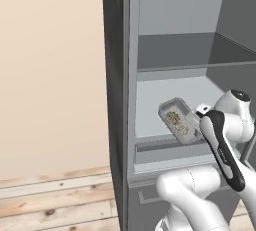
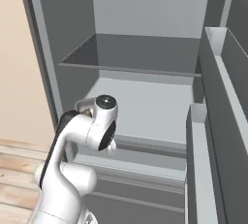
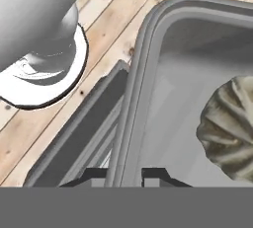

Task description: Place two dumplings into each of the tupperware containers and then place the containers in the fridge.

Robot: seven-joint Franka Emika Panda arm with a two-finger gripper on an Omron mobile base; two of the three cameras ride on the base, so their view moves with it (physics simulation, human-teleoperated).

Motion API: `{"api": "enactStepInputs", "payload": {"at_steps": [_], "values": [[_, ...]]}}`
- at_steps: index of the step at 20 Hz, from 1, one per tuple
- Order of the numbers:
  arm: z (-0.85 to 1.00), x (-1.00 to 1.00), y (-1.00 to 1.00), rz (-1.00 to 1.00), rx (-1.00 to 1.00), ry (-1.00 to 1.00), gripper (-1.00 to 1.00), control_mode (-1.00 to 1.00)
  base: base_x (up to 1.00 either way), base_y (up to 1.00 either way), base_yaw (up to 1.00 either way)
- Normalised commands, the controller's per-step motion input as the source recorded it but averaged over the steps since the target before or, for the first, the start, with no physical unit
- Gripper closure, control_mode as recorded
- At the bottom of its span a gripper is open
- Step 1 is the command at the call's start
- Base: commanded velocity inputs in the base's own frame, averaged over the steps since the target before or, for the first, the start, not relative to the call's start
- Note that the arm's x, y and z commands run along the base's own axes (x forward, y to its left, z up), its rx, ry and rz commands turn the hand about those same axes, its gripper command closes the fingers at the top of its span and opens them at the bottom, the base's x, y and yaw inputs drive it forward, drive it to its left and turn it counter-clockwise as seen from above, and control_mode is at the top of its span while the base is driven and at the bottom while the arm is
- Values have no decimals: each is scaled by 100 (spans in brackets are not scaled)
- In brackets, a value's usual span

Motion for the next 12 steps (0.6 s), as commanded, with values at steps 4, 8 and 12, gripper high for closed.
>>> {"api": "enactStepInputs", "payload": {"at_steps": [4,8,12], "values": [[0,98,-51,-22,-1,2,100,-100,0,0,0],[0,78,-99,-2,0,12,100,-100,0,0,0],[0,89,-90,0,0,12,100,-100,0,0,0]]}}
